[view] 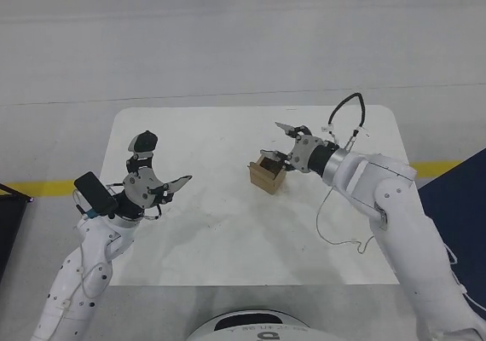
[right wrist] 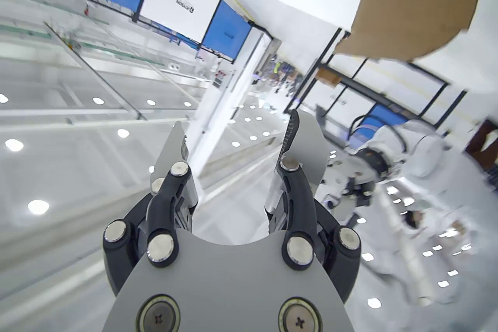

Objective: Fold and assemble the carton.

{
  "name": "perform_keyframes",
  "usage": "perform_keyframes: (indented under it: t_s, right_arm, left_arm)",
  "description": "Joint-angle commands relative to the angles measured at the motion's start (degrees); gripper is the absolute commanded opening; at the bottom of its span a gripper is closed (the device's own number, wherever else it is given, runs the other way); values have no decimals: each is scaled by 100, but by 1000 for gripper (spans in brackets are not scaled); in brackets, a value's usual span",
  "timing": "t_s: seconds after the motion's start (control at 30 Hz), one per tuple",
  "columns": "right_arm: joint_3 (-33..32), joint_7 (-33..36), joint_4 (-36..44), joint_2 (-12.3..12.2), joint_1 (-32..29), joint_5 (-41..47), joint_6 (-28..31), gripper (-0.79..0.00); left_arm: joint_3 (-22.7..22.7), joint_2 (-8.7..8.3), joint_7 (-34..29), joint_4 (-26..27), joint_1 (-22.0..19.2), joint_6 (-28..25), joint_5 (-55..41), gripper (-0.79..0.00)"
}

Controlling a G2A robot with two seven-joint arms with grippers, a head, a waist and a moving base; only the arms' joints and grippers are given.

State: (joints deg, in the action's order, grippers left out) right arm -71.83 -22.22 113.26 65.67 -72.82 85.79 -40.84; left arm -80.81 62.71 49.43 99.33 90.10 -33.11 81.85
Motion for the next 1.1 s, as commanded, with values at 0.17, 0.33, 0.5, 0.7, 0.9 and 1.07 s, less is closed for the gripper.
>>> perform_keyframes:
  t_s: [0.17, 0.33, 0.5, 0.7, 0.9, 1.07]
  right_arm:
    - [-71, 2854, -543, -159, 17, -2191, 379, 0]
    - [-71, 2854, -543, -159, 17, -2191, 379, 0]
    - [-71, 2854, -543, -159, 17, -2191, 379, 0]
    - [247, 3882, -315, -396, -262, -5546, 1219, 0]
    - [25, 3506, -447, -551, -627, -7747, 1787, 0]
    - [253, 3023, -526, -570, -706, -9138, 1316, 0]
  left_arm:
    - [0, 0, 0, 0, 0, 0, 0, 0]
    - [0, 0, 0, 0, 0, 0, 0, 0]
    - [0, 0, 0, 0, 0, 0, 0, 0]
    - [0, 0, 0, 0, 0, 0, 0, 0]
    - [0, 0, 0, 0, 0, 0, 0, 0]
    - [0, 0, 0, 0, 0, 0, 0, 0]
